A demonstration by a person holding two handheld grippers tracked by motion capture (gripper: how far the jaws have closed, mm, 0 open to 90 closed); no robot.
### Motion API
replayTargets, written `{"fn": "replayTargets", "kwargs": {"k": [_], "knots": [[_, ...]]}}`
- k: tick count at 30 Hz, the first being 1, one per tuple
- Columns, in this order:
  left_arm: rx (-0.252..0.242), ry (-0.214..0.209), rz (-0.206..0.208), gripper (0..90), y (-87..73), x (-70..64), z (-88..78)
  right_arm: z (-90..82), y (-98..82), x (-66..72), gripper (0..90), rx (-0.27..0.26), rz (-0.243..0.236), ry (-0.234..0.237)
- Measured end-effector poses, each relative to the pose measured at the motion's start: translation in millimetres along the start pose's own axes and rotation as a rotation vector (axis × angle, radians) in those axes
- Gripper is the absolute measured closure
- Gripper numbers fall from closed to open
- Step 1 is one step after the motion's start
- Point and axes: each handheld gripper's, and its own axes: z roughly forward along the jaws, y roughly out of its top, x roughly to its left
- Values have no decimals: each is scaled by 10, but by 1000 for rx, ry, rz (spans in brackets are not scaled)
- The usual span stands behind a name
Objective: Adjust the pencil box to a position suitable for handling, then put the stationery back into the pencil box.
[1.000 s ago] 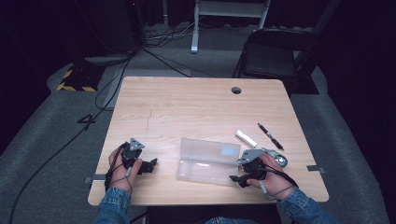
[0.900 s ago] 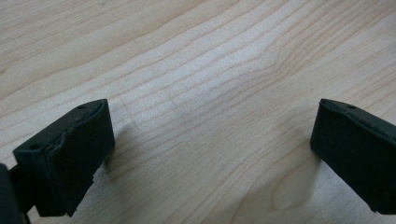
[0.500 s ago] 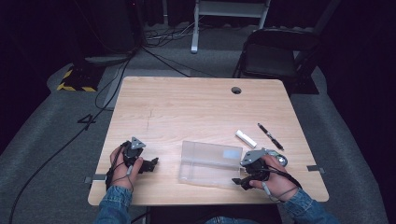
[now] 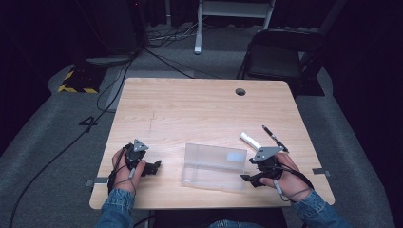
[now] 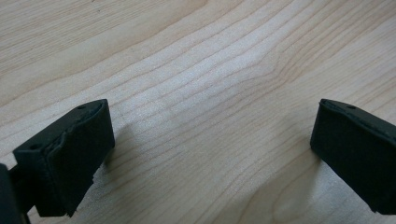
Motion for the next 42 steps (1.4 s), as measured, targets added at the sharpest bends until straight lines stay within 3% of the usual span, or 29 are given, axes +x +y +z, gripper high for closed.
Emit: {"fn": "replayTargets", "kwargs": {"k": [9,21,26,31,37,42], "knots": [[0,-4,-3,1,8,-1,9,-128,45,-88,272,-48,28,-22],[1,-3,-4,1,9,-2,10,-311,101,-221,284,-168,80,-106],[1,-2,-1,1,10,0,9,-342,116,-371,284,-201,121,-140],[0,-2,0,1,10,0,10,-353,103,-544,334,-195,138,-175],[1,-1,-1,1,9,-1,9,-362,77,-751,316,-201,183,-203],[1,-2,-1,1,9,-1,9,-343,61,-946,188,-197,221,-242]]}}
